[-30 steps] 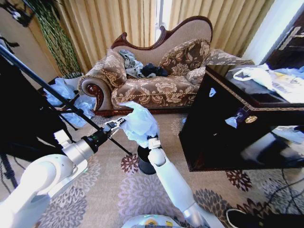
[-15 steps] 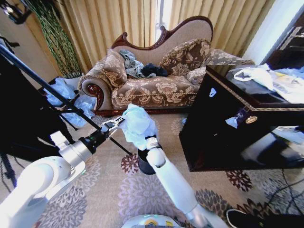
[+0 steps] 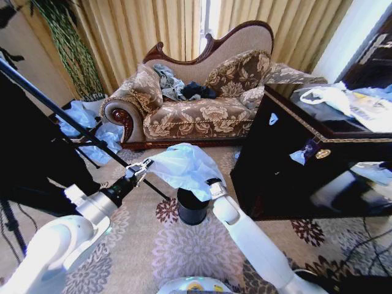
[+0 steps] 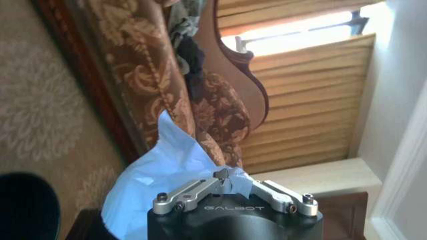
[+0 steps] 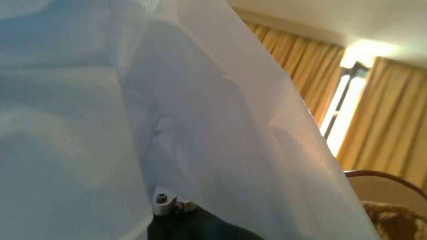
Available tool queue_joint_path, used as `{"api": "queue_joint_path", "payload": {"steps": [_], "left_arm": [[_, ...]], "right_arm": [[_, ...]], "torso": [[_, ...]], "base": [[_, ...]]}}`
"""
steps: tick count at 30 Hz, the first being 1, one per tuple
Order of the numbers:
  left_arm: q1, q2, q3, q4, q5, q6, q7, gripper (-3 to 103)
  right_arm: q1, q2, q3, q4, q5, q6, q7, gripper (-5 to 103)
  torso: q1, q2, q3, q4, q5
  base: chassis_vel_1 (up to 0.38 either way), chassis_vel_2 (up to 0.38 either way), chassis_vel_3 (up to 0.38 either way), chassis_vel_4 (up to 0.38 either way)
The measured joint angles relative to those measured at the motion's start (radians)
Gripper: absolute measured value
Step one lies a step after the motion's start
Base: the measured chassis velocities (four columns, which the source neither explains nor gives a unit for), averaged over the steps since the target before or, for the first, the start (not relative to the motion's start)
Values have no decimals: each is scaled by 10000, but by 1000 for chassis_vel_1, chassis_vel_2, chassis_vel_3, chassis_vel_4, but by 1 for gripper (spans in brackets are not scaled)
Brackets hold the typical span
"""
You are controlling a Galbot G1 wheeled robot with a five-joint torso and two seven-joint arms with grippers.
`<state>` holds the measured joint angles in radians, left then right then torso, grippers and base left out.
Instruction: Place a garbage bag over the trash bin.
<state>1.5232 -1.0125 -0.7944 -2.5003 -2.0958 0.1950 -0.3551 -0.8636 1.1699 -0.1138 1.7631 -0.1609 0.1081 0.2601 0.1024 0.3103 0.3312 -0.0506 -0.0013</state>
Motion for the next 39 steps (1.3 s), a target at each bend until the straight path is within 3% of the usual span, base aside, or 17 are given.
{"api": "queue_joint_path", "payload": {"steps": [6,17,29,32,39], "left_arm": [[-85,-983,731,296,556,-7,5,0],[-507,-1650,1536,2219,1173,303,503,0],[-900,-1348,1976,2882,889,489,745,0],[-1041,-1168,2144,2502,557,553,811,0],[-1526,-1040,2609,2518,326,627,934,0]], "right_arm": [[-830,-572,-185,275,-283,-9,-592,0],[-266,-108,-963,-1487,-1446,281,-1048,0],[487,200,-737,-2244,-3021,286,-1433,0],[498,93,-348,-1877,-3527,244,-1591,0],[159,-408,329,-750,-3694,-7,-2106,0]], "torso": [[0,1,-1,-3,-4],[0,0,1,-2,-4],[1,0,1,-1,-4],[1,0,1,-1,-1],[0,0,1,-4,-2]], "base": [[0,0,0,0],[0,0,0,0],[0,0,0,0],[0,0,0,0],[0,0,0,0]]}}
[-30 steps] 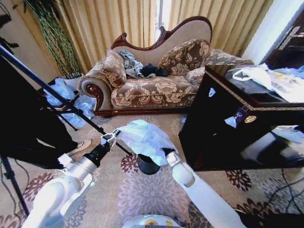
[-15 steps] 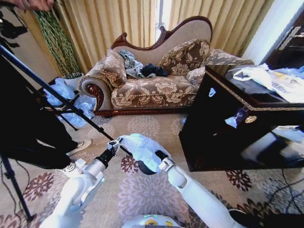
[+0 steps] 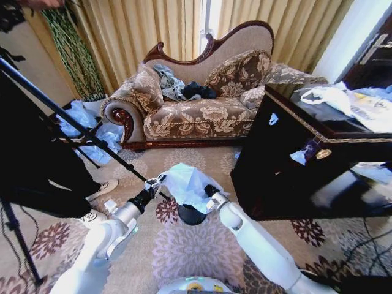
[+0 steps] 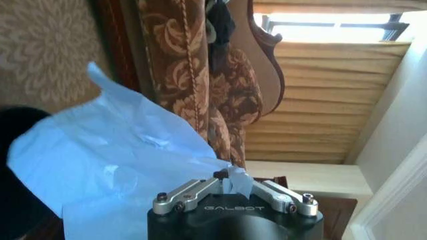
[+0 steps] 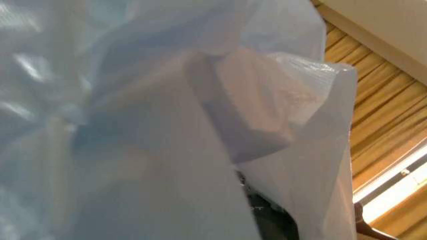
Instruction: Place a garbage bag over the trash bin.
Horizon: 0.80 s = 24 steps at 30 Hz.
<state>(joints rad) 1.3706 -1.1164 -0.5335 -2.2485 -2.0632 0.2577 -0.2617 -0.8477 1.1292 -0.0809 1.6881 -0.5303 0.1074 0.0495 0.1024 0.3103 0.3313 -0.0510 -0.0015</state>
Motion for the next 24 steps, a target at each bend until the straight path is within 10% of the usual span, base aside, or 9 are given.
{"api": "queue_joint_path", "payload": {"steps": [24], "left_arm": [[399,-1418,565,1199,406,627,-234,0]], "right_arm": [[-690,-702,428,1023,-483,-31,-1867,0]], "torso": [[0,0,0,2,0]], "base": [[0,0,0,0]]}}
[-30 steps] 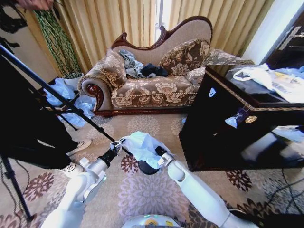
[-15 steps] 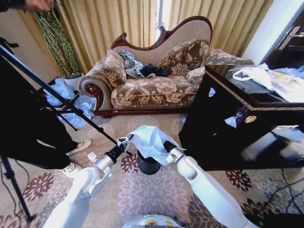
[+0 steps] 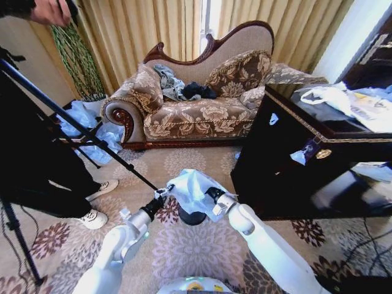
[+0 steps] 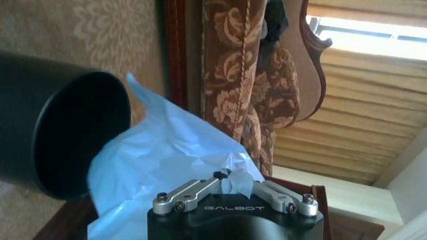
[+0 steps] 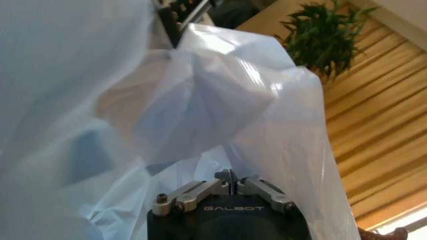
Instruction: Place a garbage bag over the trash bin.
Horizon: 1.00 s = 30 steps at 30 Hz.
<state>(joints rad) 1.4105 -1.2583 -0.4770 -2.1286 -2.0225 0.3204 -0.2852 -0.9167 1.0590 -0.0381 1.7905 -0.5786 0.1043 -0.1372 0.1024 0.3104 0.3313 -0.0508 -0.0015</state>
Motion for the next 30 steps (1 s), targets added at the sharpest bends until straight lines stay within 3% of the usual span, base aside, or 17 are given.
{"api": "queue_joint_path", "payload": {"steps": [6,19,24,30], "left_arm": [[200,-244,1,33,72,68,-141,0],[448,-485,-563,524,146,41,-173,0],[-113,-389,-567,1002,151,17,-192,0],[-694,-348,-300,1305,50,-80,-360,0]], "right_arm": [[-159,-346,20,462,151,-127,-605,0],[354,492,-1096,-595,-201,-29,-834,0],[667,810,-991,-1083,-779,42,-1255,0],[821,638,-703,-990,-947,11,-1826,0]], "torso": [[0,0,0,0,-4],[0,0,0,2,-3],[0,-1,1,1,0],[0,0,0,0,-3]], "base": [[0,0,0,0],[0,0,0,0],[0,0,0,0],[0,0,0,0]]}}
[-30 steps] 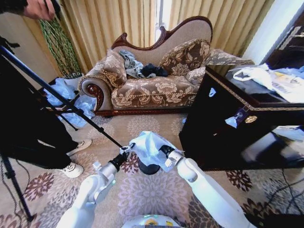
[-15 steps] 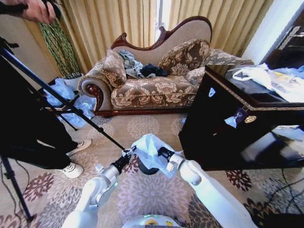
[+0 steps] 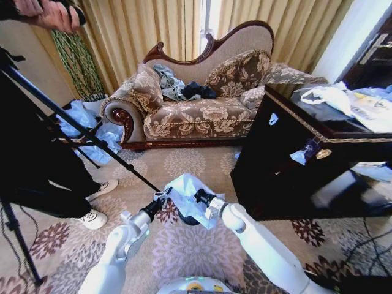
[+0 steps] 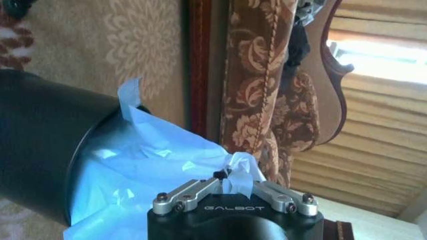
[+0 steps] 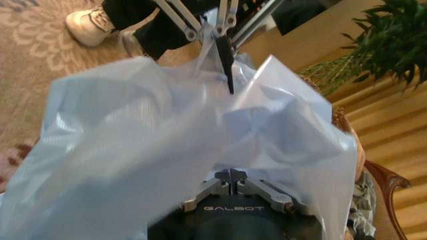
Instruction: Place a garbage bag over the trash bin.
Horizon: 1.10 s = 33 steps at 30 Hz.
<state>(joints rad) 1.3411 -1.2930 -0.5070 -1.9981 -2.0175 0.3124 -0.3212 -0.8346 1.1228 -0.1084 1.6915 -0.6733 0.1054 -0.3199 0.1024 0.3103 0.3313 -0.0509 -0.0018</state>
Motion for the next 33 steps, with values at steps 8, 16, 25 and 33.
{"api": "queue_joint_path", "payload": {"steps": [8,16,25,33], "left_arm": [[-940,-208,216,731,55,-5,-146,0],[-1292,-164,279,1035,105,98,-128,0],[-1072,154,135,955,109,203,30,0],[-922,314,-159,734,37,189,35,0]], "right_arm": [[157,168,-39,-177,-178,3,-382,0],[331,813,-210,-1168,-443,153,-385,0],[793,1740,-272,-2229,-1079,289,-353,0],[1255,1898,-465,-2589,-1792,305,-690,0]], "torso": [[1,0,1,1,1],[1,0,1,1,2],[1,0,1,2,1],[1,0,1,1,1]], "base": [[0,0,0,0],[0,0,0,0],[0,0,0,0],[0,0,0,0]]}}
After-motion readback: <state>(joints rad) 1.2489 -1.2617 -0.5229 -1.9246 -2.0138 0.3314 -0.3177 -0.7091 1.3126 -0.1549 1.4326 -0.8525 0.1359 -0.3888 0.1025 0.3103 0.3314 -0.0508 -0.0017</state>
